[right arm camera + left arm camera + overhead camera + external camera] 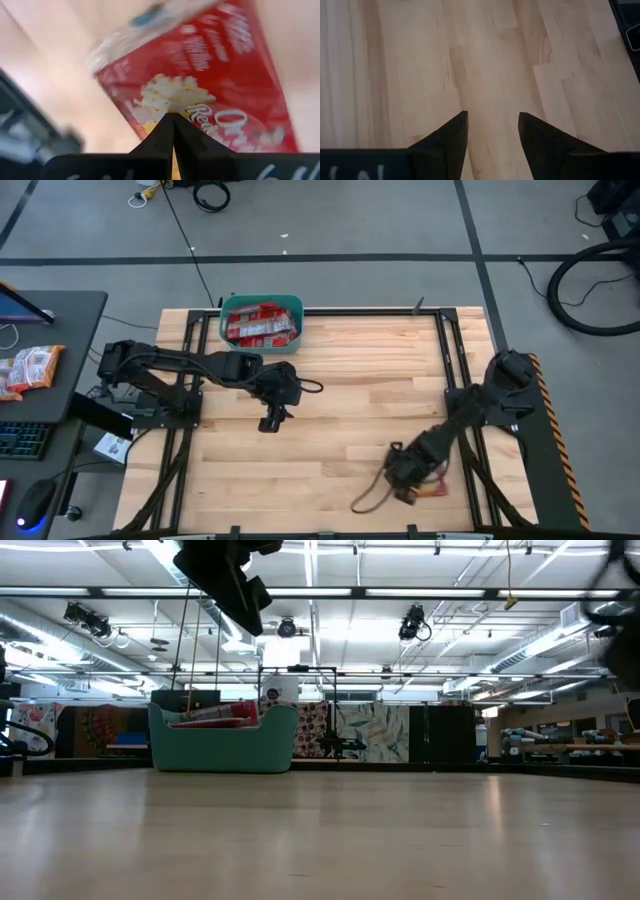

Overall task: Sort popcorn bags into baskets
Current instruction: Put the popcorn bag into the blue bin

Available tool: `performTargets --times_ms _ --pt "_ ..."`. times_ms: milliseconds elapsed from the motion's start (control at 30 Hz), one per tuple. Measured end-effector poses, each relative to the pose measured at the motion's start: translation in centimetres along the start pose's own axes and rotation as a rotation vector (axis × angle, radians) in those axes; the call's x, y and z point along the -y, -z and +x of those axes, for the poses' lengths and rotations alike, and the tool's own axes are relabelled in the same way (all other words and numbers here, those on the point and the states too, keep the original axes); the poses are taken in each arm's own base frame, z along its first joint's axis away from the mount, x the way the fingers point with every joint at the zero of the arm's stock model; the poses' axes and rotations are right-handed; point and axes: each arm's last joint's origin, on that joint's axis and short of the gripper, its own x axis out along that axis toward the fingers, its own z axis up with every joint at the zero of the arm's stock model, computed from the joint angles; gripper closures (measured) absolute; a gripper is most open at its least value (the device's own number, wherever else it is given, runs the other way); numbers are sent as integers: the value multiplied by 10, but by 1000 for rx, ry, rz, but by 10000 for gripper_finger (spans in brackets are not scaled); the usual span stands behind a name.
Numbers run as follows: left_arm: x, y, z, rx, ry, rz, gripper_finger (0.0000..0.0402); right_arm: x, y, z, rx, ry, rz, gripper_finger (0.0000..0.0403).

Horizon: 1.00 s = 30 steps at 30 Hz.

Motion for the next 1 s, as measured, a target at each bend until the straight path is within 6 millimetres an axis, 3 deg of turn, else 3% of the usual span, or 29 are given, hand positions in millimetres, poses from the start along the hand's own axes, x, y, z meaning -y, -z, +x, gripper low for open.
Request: performTargets --times_ms 167,300,600,800,1000 --pt "0 1 0 -7 1 1 224 4 -51 -16 369 -10 -174 392" --pt "2 5 0 -57 9 0 224 13 -71 -31 435 -24 -193 390" --pt "12 1 8 -41 28 33 224 25 -48 -40 312 88 -160 390" --pt "23 -6 35 -31 -2 118 224 37 -19 -32 215 308 -147 390" --pt "31 -14 62 12 -112 262 224 42 -2 -16 271 376 -227 368"
